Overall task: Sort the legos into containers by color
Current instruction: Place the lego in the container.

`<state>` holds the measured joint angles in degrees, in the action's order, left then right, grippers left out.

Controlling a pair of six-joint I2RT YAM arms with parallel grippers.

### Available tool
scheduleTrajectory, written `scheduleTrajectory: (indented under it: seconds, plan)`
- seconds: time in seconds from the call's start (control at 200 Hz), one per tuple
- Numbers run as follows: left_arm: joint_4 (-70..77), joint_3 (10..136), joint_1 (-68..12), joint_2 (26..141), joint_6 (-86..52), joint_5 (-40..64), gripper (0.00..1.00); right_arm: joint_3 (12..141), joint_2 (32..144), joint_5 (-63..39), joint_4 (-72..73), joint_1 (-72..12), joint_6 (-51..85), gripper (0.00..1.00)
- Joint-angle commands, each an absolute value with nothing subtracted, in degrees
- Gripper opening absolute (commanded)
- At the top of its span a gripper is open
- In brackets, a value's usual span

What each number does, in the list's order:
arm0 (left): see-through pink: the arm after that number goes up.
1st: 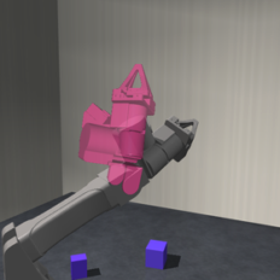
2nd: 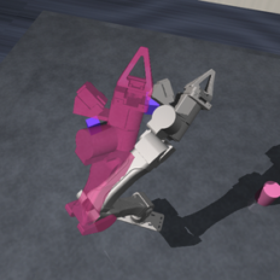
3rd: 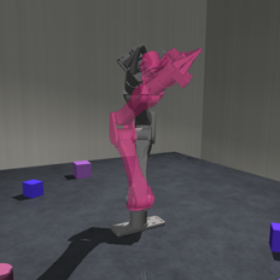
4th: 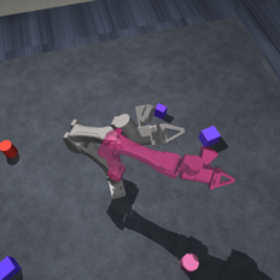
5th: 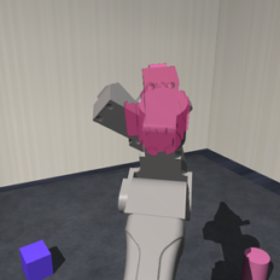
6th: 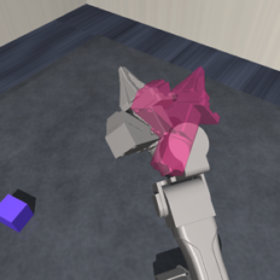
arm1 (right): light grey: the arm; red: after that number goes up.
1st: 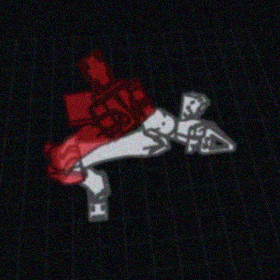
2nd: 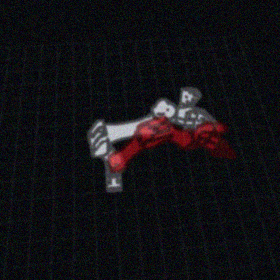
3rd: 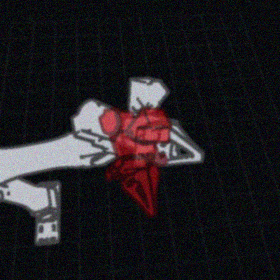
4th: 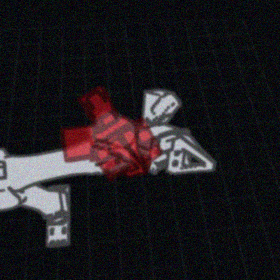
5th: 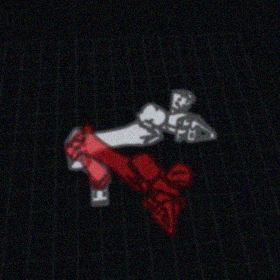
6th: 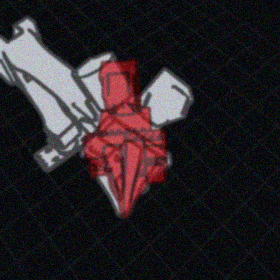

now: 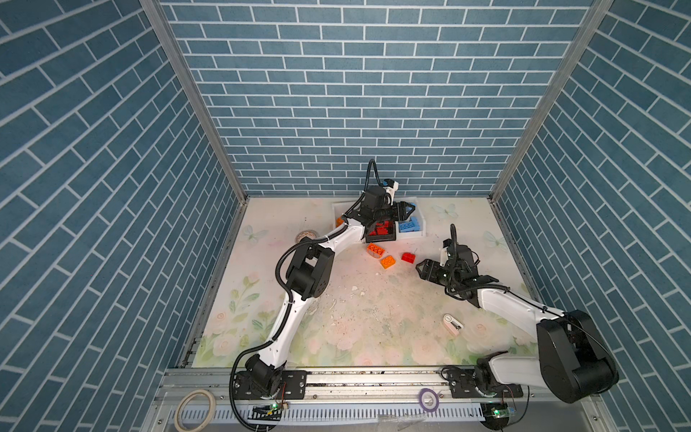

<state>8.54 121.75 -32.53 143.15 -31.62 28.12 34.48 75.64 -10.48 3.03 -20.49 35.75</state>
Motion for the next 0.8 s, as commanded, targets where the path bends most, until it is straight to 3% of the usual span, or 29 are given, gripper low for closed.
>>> scheduleTrajectory:
  seconds: [0.0,0.295,0.795]
  plan:
    - [9.4,127.4,-31.7,146.8,-35.0,30.9,0.49,33.8,74.7,-10.1,3.4,-20.3,36.3,0.75]
    - [10.4,136.3,-30.9,155.2,-40.3,32.5,0.51,34.6,76.5,-10.5,3.6,-20.2,35.3,0.75]
    - [11.7,136.4,-30.0,155.2,-42.1,32.2,0.69,40.9,84.5,-13.0,7.4,-20.2,22.8,0.86]
